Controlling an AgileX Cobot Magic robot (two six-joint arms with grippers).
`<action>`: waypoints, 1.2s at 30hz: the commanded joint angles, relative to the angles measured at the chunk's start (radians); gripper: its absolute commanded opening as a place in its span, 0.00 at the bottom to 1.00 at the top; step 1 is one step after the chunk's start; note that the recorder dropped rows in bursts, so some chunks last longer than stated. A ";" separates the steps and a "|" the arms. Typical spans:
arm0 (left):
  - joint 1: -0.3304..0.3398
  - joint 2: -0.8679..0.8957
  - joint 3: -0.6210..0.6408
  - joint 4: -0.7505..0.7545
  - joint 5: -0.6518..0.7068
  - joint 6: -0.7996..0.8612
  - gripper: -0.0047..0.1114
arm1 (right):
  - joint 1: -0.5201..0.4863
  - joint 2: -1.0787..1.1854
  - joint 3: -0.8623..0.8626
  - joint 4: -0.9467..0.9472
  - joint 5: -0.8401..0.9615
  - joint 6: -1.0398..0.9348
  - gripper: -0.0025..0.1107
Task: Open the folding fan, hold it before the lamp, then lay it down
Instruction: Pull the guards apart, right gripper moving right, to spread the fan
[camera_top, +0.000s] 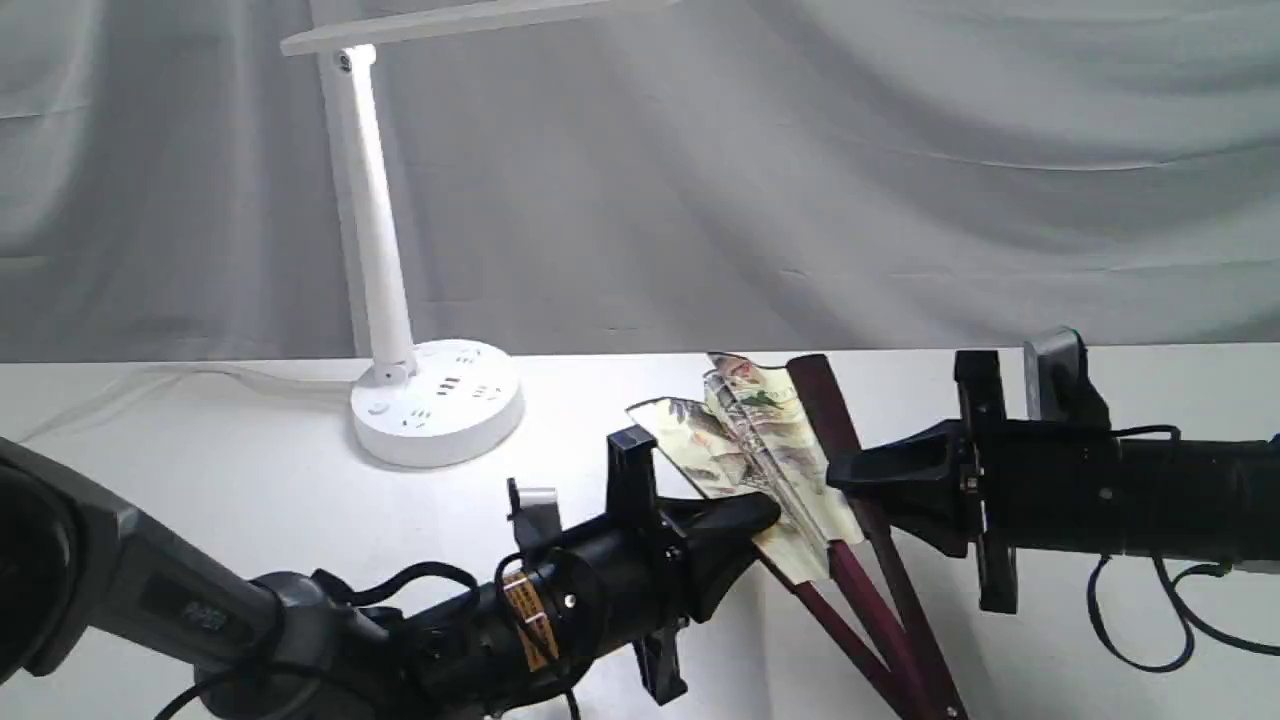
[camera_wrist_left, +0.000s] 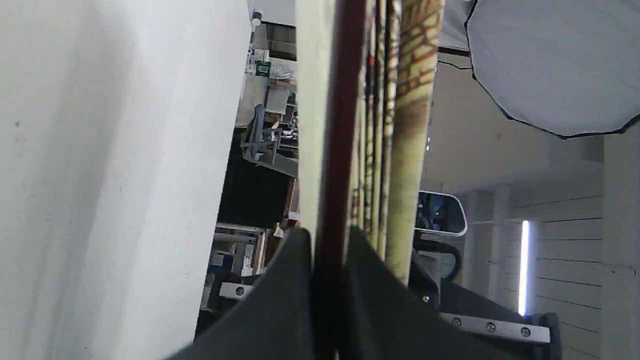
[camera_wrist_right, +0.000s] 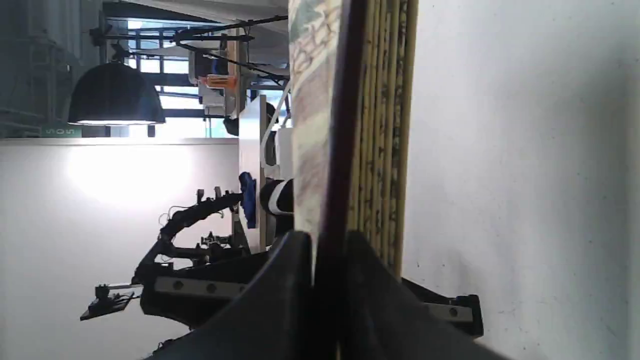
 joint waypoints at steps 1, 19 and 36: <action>0.001 -0.013 -0.004 -0.026 -0.029 0.005 0.04 | -0.002 -0.003 0.003 0.012 -0.002 -0.027 0.02; 0.001 -0.127 -0.004 -0.336 -0.029 0.149 0.04 | -0.053 -0.003 0.003 0.086 -0.002 -0.027 0.02; -0.196 -0.129 -0.004 -0.921 -0.029 0.390 0.04 | -0.310 -0.003 0.003 0.048 -0.002 -0.013 0.02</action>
